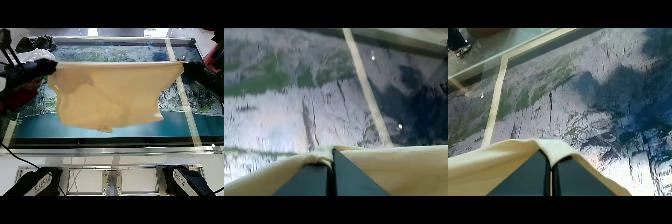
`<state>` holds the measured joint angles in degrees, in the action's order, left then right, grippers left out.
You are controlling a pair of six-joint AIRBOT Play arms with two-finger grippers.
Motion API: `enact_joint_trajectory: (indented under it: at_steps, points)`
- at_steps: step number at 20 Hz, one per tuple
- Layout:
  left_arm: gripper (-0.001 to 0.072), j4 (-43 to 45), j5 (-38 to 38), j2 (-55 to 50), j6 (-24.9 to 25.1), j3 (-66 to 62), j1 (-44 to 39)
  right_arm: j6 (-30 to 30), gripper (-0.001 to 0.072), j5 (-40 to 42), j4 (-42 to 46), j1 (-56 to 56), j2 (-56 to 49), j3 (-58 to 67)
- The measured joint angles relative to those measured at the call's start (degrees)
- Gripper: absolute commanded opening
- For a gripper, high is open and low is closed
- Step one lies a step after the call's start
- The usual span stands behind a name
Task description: Fold the shirts.
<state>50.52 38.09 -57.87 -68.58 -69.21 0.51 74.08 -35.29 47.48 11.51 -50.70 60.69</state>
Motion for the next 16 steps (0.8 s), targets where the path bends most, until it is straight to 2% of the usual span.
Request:
enact_joint_trajectory:
  at_steps: [6,12,16]
  points:
    - [0.0011,4.9,6.9,-1.1,0.4,-17.0,-1.7,-0.8,0.0037,-3.7,5.1,-0.5,5.6,10.5]
    - [0.0010,8.7,11.8,7.0,-0.2,-28.2,-2.0,1.6,0.0037,-11.1,13.1,-0.6,18.1,22.6]
    - [0.0010,13.0,17.6,11.4,-2.3,-35.7,-2.0,3.8,0.0036,-14.4,15.8,-0.6,22.3,31.1]
